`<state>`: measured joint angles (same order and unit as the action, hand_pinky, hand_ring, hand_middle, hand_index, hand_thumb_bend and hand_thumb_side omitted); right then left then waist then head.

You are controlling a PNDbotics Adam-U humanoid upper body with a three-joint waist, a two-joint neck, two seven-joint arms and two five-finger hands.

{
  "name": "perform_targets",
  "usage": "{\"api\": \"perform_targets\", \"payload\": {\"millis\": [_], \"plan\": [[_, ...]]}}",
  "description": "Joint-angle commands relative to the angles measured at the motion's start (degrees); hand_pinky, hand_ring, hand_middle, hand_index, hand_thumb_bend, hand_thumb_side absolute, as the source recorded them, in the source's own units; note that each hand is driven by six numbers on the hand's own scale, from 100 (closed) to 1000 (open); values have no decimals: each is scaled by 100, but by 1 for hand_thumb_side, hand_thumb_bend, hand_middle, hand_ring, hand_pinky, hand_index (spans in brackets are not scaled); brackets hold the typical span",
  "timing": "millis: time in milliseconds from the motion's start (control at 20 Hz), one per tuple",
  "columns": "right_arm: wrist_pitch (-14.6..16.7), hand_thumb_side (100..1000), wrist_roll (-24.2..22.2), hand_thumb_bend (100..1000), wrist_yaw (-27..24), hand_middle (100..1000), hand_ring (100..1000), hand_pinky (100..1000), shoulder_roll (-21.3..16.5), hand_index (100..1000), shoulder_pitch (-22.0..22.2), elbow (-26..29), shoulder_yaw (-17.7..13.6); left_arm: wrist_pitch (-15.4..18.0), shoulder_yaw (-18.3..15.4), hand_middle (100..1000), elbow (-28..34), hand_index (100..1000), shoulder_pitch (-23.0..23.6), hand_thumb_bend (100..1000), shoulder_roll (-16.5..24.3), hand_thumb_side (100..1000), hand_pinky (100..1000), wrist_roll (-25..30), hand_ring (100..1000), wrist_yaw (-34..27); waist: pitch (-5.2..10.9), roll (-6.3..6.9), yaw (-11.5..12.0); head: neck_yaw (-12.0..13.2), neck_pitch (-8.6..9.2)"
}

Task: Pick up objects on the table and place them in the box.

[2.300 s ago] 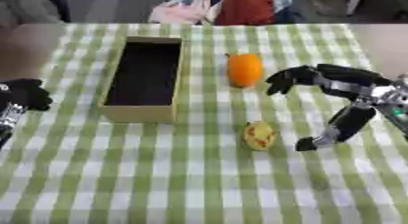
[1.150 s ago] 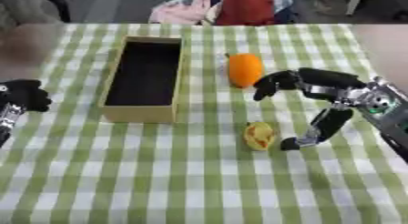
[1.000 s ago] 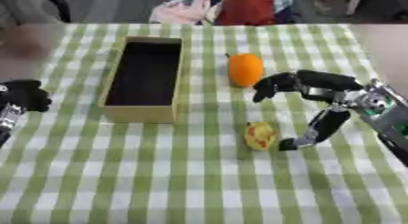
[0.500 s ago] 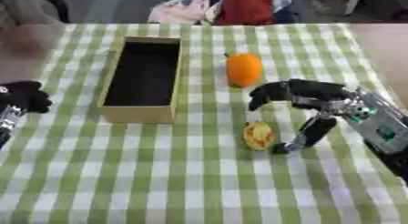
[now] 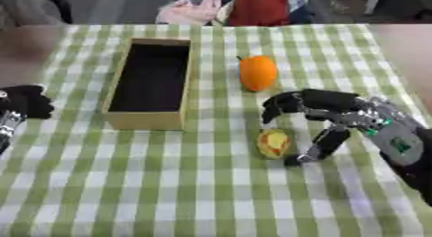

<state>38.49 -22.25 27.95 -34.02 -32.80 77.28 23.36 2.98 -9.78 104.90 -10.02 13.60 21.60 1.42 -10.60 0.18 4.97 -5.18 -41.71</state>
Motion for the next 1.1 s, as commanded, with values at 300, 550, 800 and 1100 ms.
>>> {"api": "perform_targets", "payload": {"millis": [300, 550, 800, 1100], "plan": [[14, 329, 282, 352, 272, 726, 900, 720, -40, 753, -80, -49, -48, -13, -18, 622, 76, 774, -62, 100, 78, 680, 695, 10, 675, -17, 60, -11, -13, -13, 40], [-5, 258, 428, 257, 355, 705, 889, 714, -29, 702, -82, -74, -51, -19, -19, 622, 76, 774, -67, 100, 79, 685, 695, 6, 675, -17, 57, -15, -12, -15, 41], [-20, 208, 537, 207, 445, 680, 879, 709, -8, 645, -79, -102, -41, -23, -19, 622, 75, 774, -68, 100, 78, 687, 695, 6, 675, -19, 56, -18, -7, -20, 33], [-18, 140, 631, 169, 552, 652, 867, 703, 7, 556, -81, -132, -38, -29, -16, 623, 74, 774, -73, 100, 80, 691, 695, 8, 675, -23, 54, -25, -5, -27, 29]]}}
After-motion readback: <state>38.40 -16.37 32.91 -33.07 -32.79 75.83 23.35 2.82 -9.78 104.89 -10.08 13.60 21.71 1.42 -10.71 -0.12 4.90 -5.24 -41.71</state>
